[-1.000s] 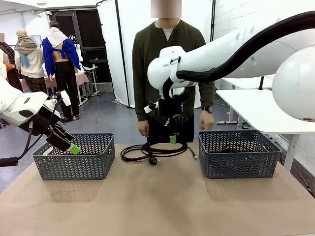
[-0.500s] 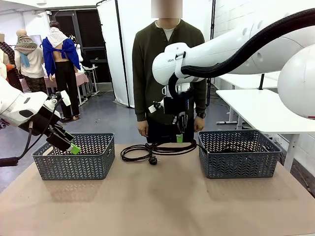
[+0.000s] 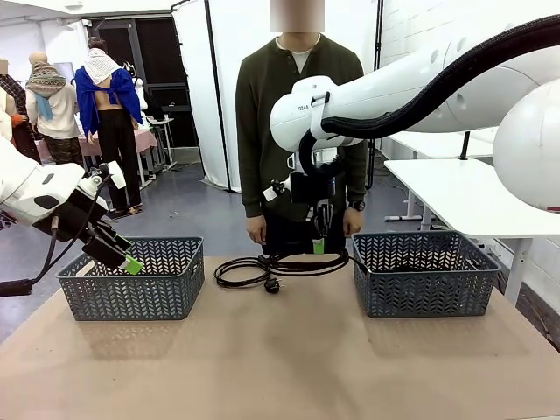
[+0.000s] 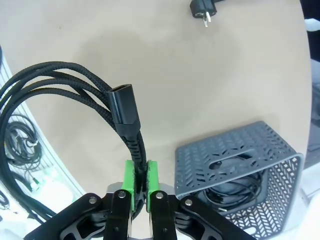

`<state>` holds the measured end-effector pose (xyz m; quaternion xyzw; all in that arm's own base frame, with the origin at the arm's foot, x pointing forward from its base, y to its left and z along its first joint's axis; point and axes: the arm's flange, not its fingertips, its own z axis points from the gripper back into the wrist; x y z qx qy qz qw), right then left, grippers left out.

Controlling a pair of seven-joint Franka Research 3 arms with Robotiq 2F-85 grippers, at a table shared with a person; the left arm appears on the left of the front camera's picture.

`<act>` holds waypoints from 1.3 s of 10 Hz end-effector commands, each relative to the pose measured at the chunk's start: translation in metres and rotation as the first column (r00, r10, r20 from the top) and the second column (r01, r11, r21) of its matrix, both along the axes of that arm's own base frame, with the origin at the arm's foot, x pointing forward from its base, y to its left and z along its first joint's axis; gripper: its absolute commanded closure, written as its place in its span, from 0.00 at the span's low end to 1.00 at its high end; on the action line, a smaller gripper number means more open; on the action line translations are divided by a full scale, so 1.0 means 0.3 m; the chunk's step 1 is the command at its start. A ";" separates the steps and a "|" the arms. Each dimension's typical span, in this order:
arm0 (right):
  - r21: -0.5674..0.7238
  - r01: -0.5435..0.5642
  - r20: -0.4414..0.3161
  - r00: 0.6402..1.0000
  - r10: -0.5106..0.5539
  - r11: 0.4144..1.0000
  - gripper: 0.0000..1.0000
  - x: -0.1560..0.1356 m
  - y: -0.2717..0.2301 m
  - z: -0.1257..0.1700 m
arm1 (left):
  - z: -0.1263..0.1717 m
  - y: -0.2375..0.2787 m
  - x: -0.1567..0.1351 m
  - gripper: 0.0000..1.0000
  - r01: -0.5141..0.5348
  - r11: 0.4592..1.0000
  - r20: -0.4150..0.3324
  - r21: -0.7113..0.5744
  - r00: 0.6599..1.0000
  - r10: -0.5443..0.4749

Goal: Organize the cables according to human instructions.
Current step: Pick up a bundle of cables and place it in the basket indicated by the human.

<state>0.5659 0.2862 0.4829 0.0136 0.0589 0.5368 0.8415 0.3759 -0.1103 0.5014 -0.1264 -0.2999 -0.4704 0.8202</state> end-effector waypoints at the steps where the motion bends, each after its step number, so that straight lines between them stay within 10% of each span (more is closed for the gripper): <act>1: 0.012 -0.042 0.035 0.999 0.041 0.999 1.00 0.006 -0.022 0.037 | -0.011 0.012 0.005 0.00 0.023 1.000 0.002 -0.013 1.000 -0.023; 13: -0.093 -0.306 0.207 0.925 0.319 0.948 1.00 0.224 -0.604 0.102 | -0.011 0.012 0.005 0.00 0.023 1.000 0.002 -0.013 1.000 -0.023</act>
